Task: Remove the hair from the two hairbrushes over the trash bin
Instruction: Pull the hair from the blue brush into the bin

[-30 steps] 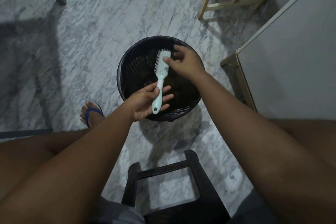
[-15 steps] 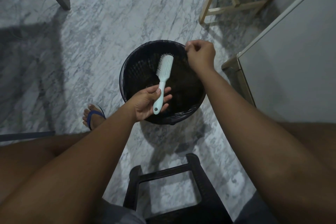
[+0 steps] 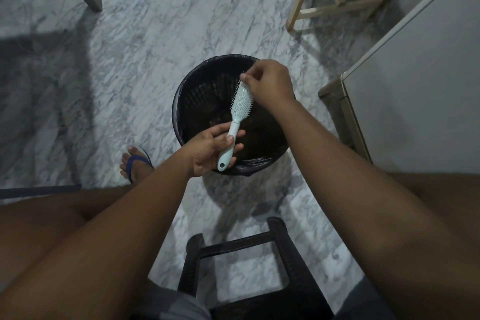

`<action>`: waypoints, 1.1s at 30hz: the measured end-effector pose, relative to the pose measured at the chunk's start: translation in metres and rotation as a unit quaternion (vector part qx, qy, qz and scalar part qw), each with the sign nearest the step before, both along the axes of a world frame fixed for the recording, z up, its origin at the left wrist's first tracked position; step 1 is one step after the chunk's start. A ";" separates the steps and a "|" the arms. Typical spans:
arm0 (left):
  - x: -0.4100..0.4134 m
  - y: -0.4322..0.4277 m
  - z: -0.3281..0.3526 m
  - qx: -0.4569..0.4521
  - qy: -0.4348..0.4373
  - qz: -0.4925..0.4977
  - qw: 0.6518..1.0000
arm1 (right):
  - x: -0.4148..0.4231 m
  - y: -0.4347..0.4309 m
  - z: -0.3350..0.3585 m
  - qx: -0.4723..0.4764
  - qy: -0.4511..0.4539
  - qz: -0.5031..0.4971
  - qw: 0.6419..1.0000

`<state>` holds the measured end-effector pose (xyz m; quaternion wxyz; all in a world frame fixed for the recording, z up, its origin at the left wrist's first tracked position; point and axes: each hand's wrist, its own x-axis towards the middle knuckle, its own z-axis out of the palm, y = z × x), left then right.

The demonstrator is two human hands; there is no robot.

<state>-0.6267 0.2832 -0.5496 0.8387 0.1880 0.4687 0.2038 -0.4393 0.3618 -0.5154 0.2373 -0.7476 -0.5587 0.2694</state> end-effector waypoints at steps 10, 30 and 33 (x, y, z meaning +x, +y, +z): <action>0.006 -0.006 -0.002 -0.018 -0.026 0.073 0.997 | 0.010 -0.017 -0.002 0.022 0.132 -0.105 0.985; 0.015 0.002 0.007 -0.033 -0.069 0.096 0.992 | 0.013 -0.036 -0.006 -0.014 0.142 0.027 0.989; 0.016 0.004 0.009 -0.039 -0.077 0.094 0.992 | 0.013 -0.037 -0.004 -0.038 0.099 0.092 0.990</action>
